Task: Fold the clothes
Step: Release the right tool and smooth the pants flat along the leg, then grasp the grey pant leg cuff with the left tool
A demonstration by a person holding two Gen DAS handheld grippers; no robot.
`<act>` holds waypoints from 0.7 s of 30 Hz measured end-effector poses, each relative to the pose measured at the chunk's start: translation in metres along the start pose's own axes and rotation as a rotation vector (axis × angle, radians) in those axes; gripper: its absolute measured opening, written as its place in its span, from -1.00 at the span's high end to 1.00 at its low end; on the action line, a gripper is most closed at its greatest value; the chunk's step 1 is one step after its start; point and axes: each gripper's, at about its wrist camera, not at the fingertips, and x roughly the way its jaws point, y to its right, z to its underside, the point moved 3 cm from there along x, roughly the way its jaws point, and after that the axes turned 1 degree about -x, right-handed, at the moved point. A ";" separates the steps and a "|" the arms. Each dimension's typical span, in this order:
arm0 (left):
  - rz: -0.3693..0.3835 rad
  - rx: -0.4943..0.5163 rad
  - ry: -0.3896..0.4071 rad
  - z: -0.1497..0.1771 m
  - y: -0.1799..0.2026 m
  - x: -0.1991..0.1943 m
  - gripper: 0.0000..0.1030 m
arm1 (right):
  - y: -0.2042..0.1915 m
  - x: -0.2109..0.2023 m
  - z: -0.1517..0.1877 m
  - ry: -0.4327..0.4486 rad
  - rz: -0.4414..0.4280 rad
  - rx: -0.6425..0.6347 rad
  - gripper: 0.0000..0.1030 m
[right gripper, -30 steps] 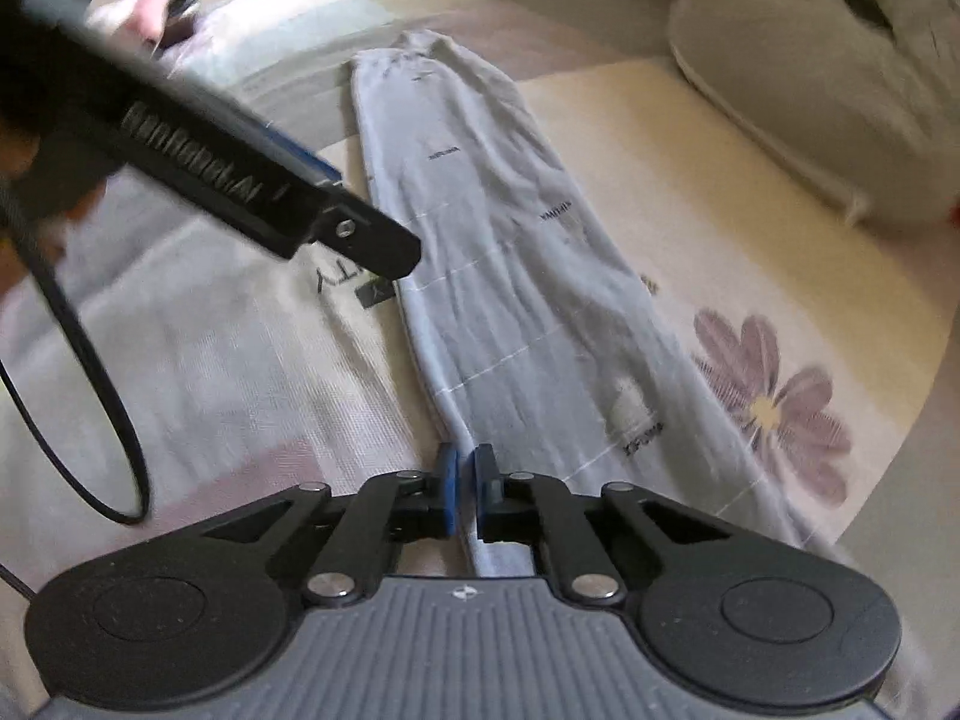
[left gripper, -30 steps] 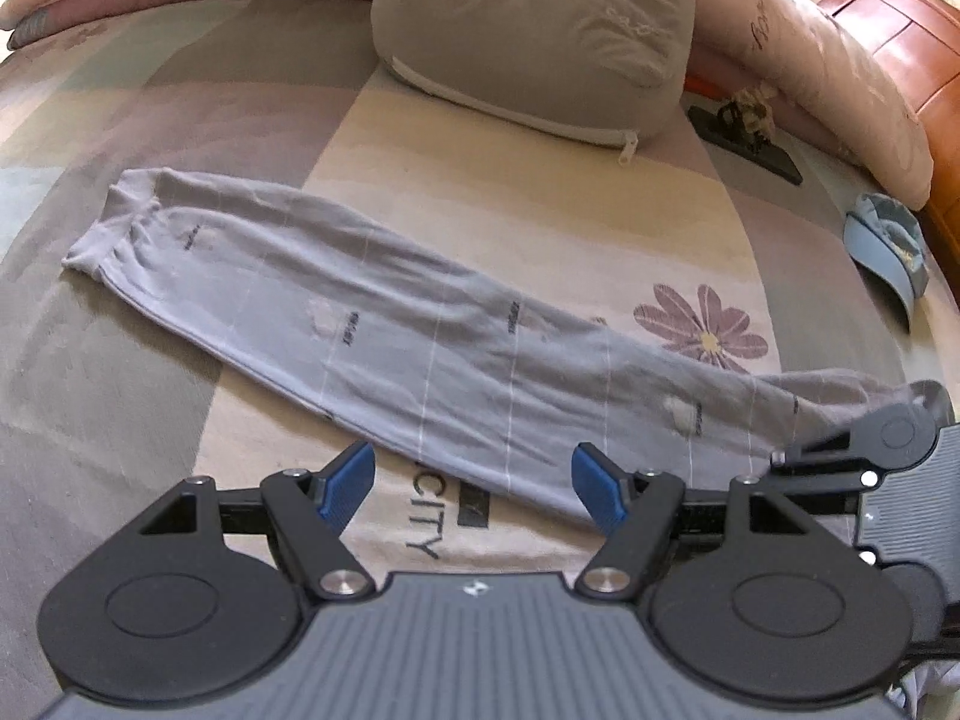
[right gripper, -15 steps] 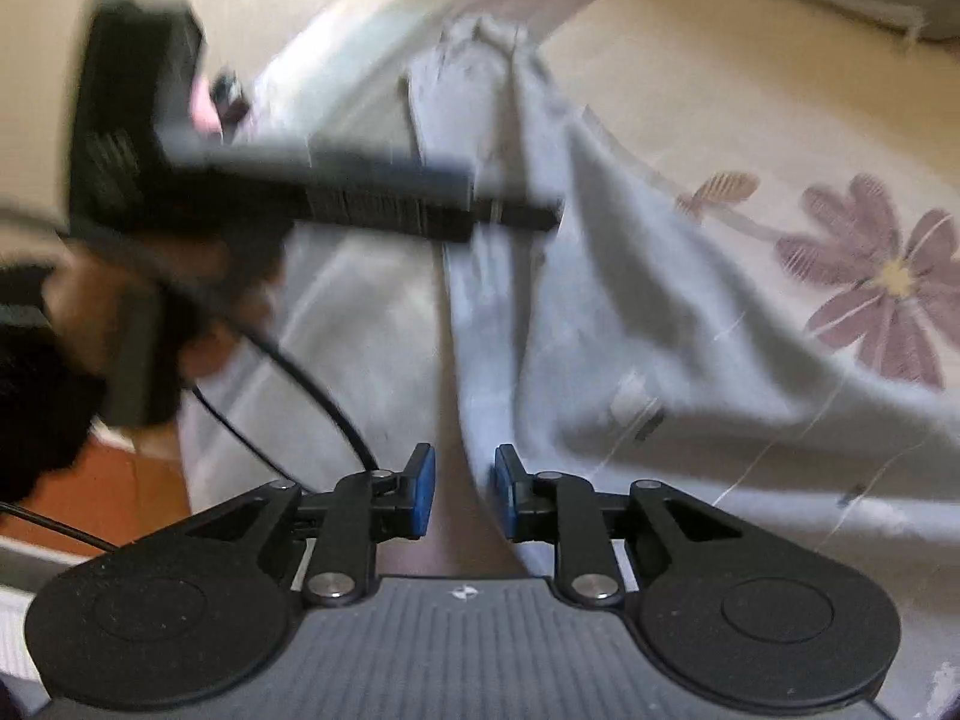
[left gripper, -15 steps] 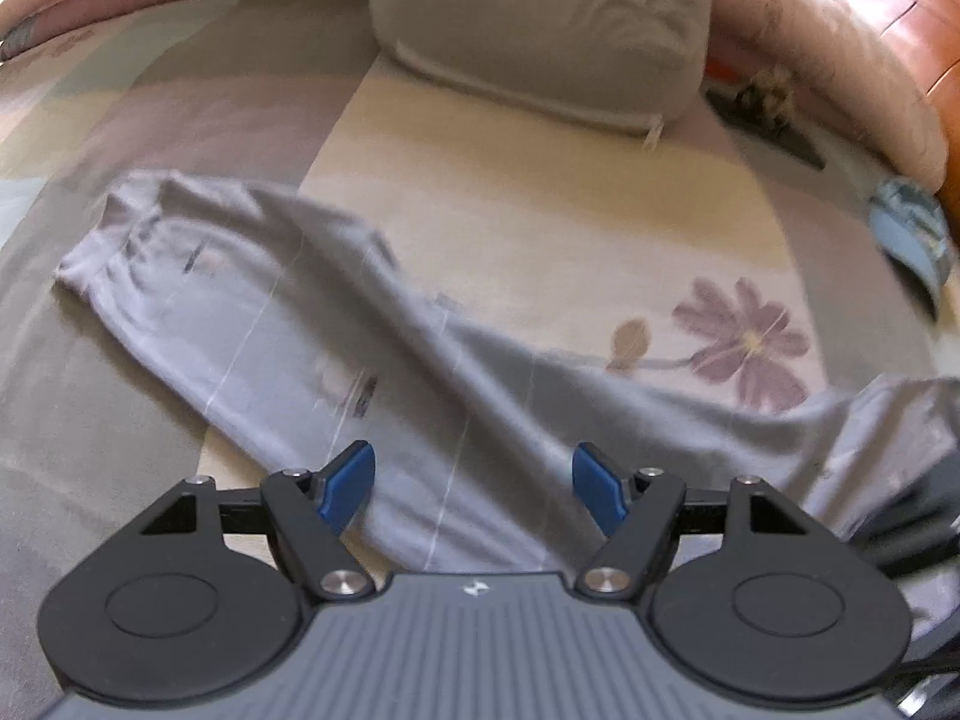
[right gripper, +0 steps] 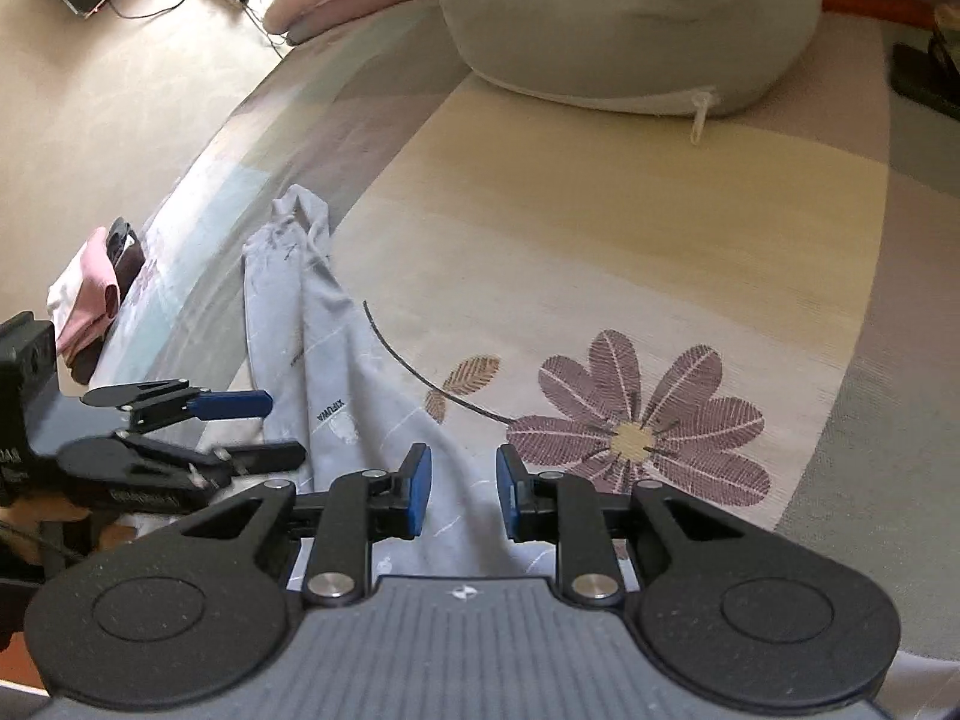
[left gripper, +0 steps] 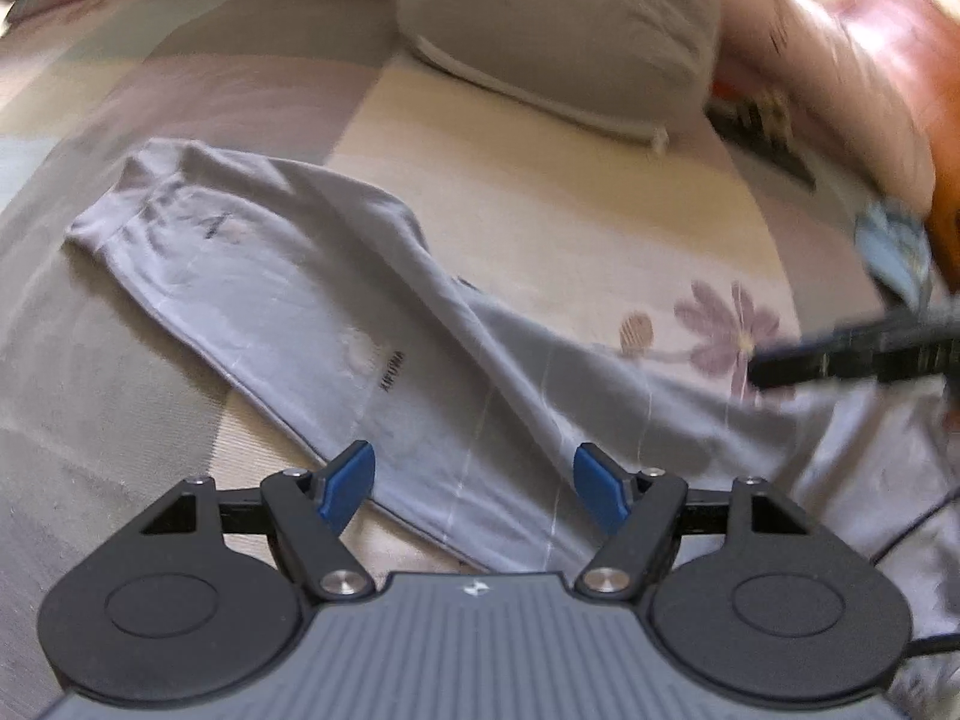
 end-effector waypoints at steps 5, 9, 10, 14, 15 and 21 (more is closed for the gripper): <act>0.002 -0.183 0.069 -0.011 -0.043 -0.007 -0.41 | -0.003 0.013 0.006 -0.031 -0.015 0.011 0.39; 0.068 -0.394 0.129 -0.010 -0.087 -0.009 -0.35 | -0.014 0.025 0.001 -0.051 -0.030 -0.005 0.38; 0.103 -0.453 0.149 -0.010 -0.097 -0.009 -0.34 | -0.017 0.028 -0.002 -0.052 -0.036 -0.012 0.38; 0.194 -0.630 0.224 -0.016 -0.132 -0.002 -0.24 | -0.031 0.035 -0.017 -0.058 -0.058 -0.038 0.36; 0.210 -0.654 0.242 -0.019 -0.138 0.001 -0.22 | -0.035 0.036 -0.021 -0.060 -0.066 -0.044 0.36; 0.235 -0.728 0.309 -0.041 -0.171 0.017 0.12 | -0.048 0.047 -0.053 -0.075 -0.126 -0.095 0.28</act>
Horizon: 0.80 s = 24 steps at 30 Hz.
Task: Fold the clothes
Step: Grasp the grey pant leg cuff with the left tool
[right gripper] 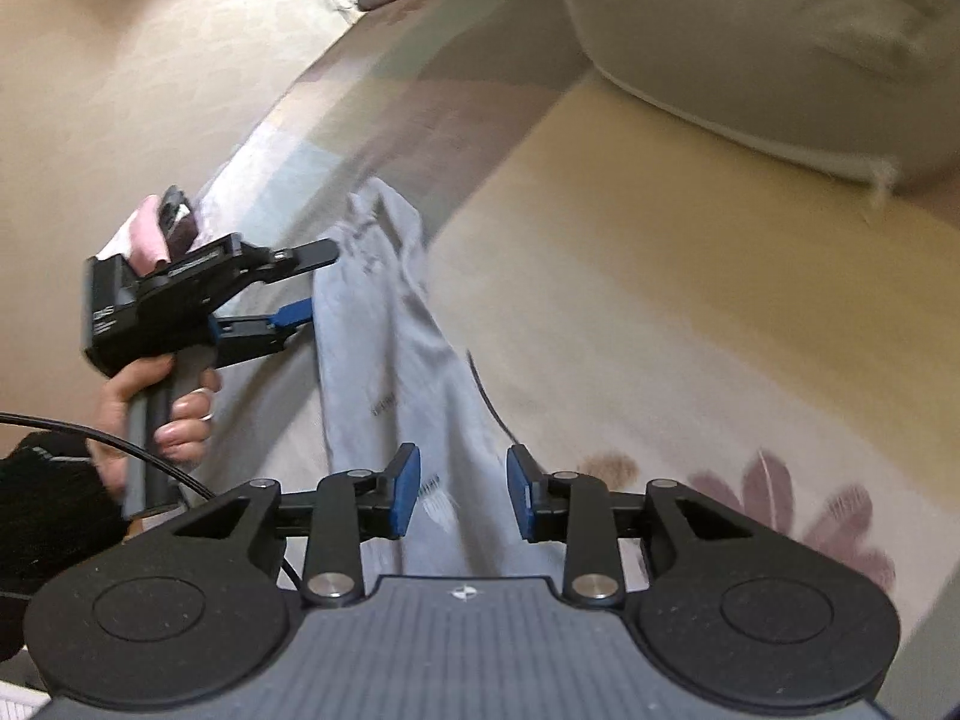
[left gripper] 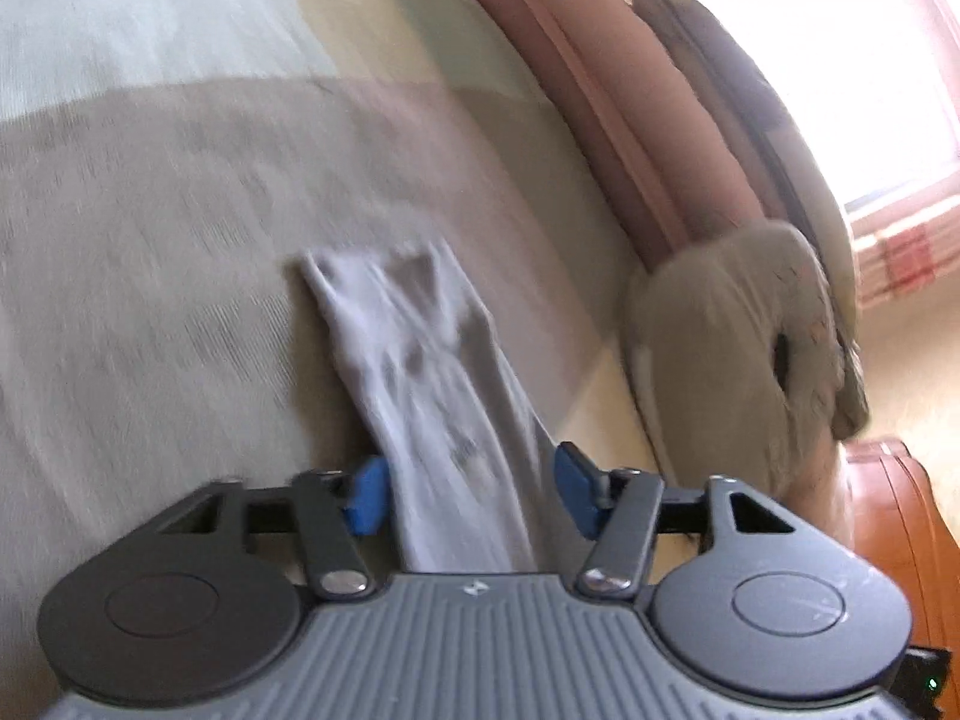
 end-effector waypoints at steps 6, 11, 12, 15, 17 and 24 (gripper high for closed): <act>-0.018 -0.046 -0.010 -0.017 -0.022 0.013 0.83 | 0.005 0.038 -0.040 -0.033 -0.104 -0.055 0.28; 0.013 -0.041 -0.004 -0.016 -0.026 0.014 0.83 | 0.002 0.080 -0.071 -0.109 -0.195 -0.142 0.28; 0.017 -0.039 -0.004 -0.016 -0.026 0.014 0.83 | 0.001 0.089 -0.077 -0.124 -0.208 -0.159 0.28; 0.030 -0.041 -0.004 -0.018 -0.027 0.017 0.83 | 0.003 0.108 -0.088 -0.150 -0.271 -0.167 0.28; 0.030 -0.024 -0.003 -0.019 -0.025 0.018 0.83 | 0.003 0.118 -0.094 -0.159 -0.312 -0.157 0.29; 0.000 0.029 0.008 -0.020 -0.012 0.015 0.92 | 0.008 0.126 -0.100 -0.148 -0.317 -0.127 0.95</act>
